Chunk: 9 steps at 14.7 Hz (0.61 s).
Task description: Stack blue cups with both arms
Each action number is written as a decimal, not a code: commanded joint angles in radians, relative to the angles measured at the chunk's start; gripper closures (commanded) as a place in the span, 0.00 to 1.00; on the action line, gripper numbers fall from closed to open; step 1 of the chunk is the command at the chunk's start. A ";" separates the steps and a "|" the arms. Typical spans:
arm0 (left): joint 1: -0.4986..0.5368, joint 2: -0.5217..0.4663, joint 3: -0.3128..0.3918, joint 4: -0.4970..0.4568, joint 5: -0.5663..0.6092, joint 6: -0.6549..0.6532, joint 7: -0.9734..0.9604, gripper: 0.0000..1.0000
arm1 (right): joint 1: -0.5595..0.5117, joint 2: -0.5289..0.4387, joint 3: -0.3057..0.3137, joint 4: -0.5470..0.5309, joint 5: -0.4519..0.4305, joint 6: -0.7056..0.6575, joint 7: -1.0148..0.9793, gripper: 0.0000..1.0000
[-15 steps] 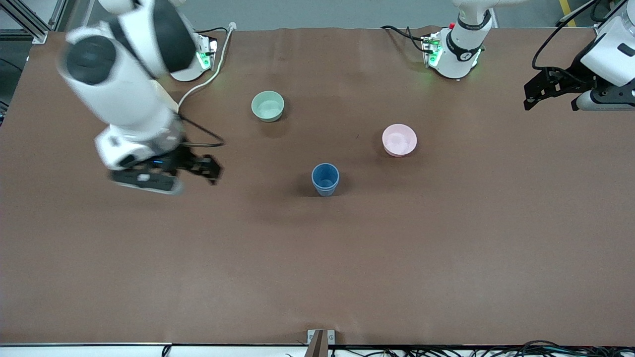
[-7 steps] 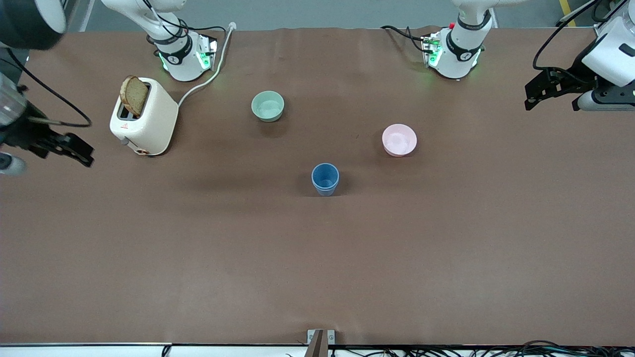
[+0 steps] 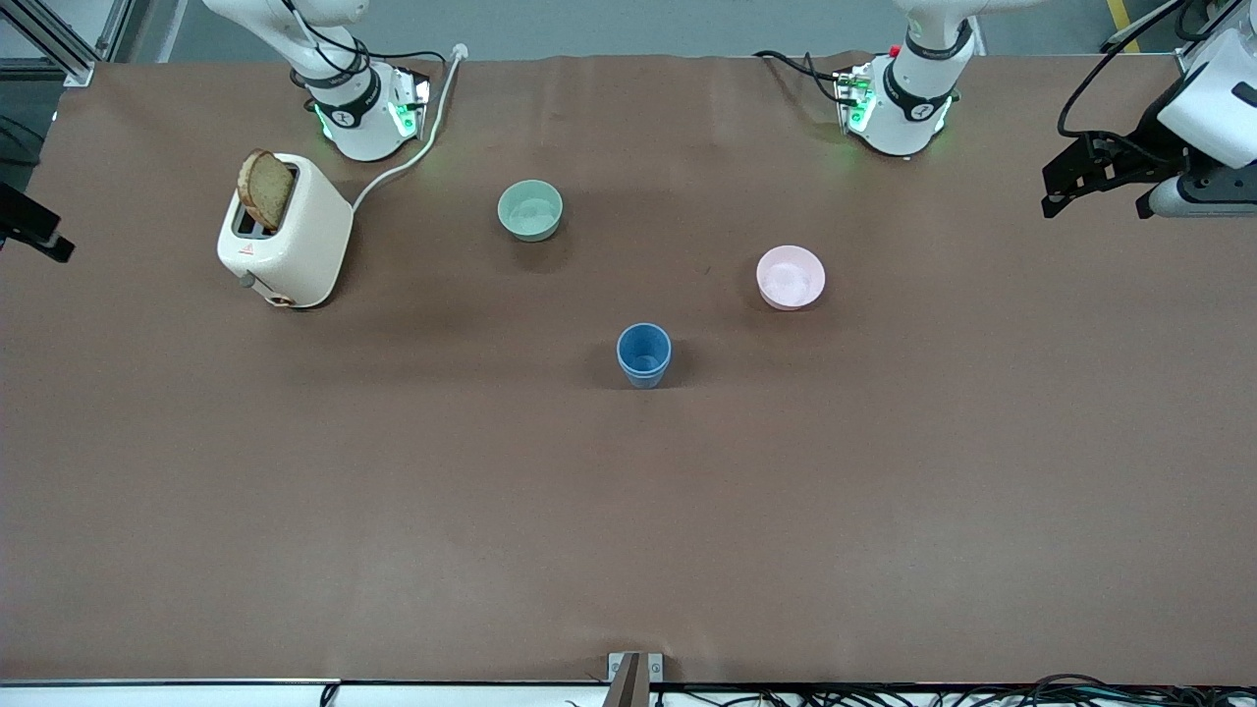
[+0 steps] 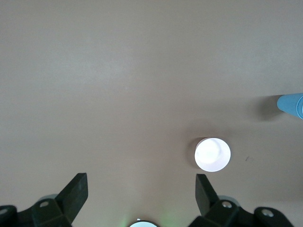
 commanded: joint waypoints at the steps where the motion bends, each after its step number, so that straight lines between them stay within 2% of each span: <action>1: 0.008 -0.001 0.001 0.026 0.001 -0.013 0.016 0.00 | 0.000 0.004 -0.004 0.064 -0.002 -0.076 -0.015 0.00; 4: 0.008 0.010 0.005 0.042 0.001 -0.013 0.015 0.00 | 0.000 0.001 -0.015 0.050 0.004 -0.128 -0.017 0.00; 9: 0.008 0.010 0.005 0.040 0.001 -0.014 0.015 0.00 | 0.006 0.000 -0.017 0.041 0.004 -0.122 -0.026 0.00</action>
